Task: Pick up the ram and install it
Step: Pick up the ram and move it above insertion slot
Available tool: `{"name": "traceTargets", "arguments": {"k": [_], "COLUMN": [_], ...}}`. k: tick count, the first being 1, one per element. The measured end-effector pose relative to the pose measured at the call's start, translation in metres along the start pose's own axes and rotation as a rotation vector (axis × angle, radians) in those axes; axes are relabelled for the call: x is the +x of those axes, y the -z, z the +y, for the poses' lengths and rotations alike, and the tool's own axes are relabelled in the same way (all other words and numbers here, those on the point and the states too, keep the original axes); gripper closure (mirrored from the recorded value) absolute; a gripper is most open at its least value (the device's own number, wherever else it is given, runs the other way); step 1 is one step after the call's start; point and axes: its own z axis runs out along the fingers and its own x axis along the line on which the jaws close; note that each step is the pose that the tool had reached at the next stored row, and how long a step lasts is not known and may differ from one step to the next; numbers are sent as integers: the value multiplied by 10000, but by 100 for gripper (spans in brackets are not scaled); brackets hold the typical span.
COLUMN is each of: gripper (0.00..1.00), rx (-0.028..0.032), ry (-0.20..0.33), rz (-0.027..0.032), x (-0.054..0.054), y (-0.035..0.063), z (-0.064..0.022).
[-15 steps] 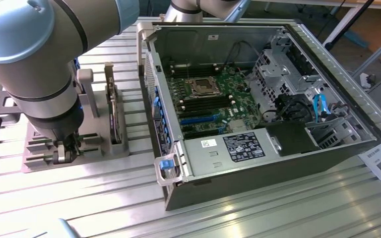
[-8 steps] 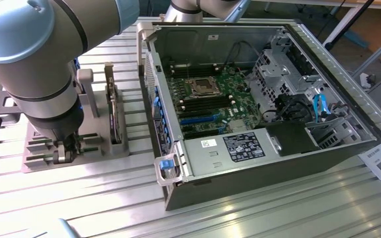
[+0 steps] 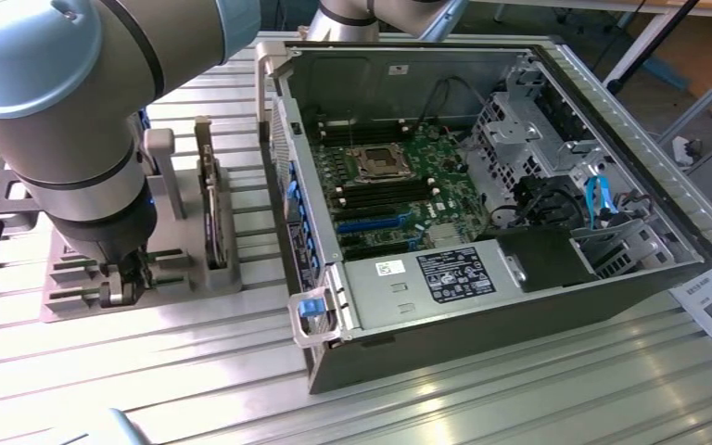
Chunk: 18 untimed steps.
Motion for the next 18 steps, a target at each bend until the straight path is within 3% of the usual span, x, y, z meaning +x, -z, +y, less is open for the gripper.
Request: {"name": "traceTargets", "arguments": {"k": [6,11,18], "gripper": [88,88,88], "rx": [1,-3,-2], "ry": [0,2,2], "rz": [-3,-63,-69], "x": [0,2,2], "y": [0,0,4], "z": [0,0,0]}}
